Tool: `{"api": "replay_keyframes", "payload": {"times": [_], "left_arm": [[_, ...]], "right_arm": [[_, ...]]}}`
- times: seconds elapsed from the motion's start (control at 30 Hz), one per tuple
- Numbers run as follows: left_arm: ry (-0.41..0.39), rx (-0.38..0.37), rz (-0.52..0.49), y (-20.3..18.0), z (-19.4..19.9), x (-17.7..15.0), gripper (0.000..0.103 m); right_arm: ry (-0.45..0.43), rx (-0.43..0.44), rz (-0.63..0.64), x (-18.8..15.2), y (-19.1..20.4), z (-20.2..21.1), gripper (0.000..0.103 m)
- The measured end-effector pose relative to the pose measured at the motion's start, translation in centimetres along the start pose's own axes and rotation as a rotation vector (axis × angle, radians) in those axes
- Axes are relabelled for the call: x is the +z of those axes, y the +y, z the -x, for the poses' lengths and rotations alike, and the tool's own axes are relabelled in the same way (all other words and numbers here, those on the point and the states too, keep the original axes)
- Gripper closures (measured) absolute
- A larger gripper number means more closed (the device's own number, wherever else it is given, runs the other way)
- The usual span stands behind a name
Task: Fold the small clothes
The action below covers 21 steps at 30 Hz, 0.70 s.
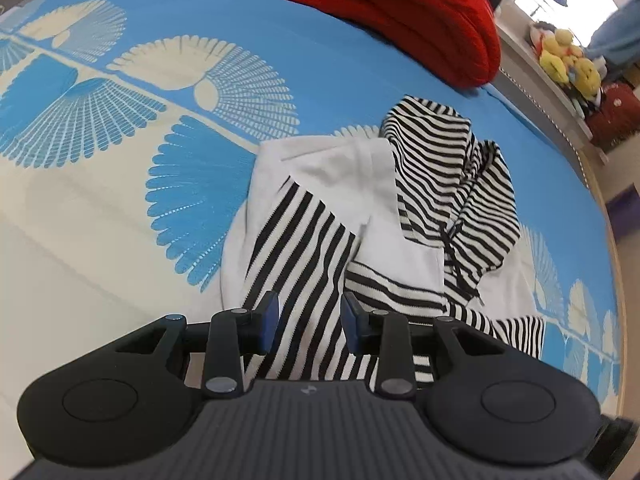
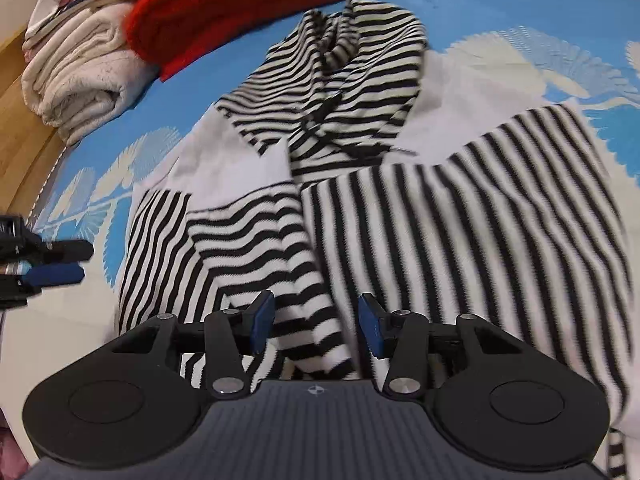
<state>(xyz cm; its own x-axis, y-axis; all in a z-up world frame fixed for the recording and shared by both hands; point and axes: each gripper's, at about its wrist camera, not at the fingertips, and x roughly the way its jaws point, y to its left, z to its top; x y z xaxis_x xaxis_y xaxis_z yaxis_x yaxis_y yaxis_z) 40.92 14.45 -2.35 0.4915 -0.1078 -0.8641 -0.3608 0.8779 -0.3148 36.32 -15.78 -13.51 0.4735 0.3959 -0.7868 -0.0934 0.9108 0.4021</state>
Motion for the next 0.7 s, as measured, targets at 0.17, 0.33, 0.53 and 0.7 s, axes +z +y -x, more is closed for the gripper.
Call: {"api": "replay_keyframes", "payload": {"times": [0.17, 0.33, 0.53, 0.7], "left_arm": [[0.005, -0.027, 0.005, -0.1, 0.1, 0.3, 0.066], [0.018, -0.029, 0.007, 0.2, -0.1, -0.1, 0.066], [0.024, -0.046, -0.003, -0.8, -0.8, -0.7, 0.066], [0.045, -0.118, -0.134, -5.2, -2.5, -2.5, 0.066]], "right_arm": [[0.003, 0.318, 0.339, -1.6, 5.0, 1.6, 0.066], [0.069, 0.364, 0.359, -2.1, 5.5, 2.7, 0.066], [-0.052, 0.207, 0.213, -0.2, 3.0, 3.7, 0.056], [-0.12, -0.025, -0.147, 2.0, -2.1, 4.8, 0.056]]}}
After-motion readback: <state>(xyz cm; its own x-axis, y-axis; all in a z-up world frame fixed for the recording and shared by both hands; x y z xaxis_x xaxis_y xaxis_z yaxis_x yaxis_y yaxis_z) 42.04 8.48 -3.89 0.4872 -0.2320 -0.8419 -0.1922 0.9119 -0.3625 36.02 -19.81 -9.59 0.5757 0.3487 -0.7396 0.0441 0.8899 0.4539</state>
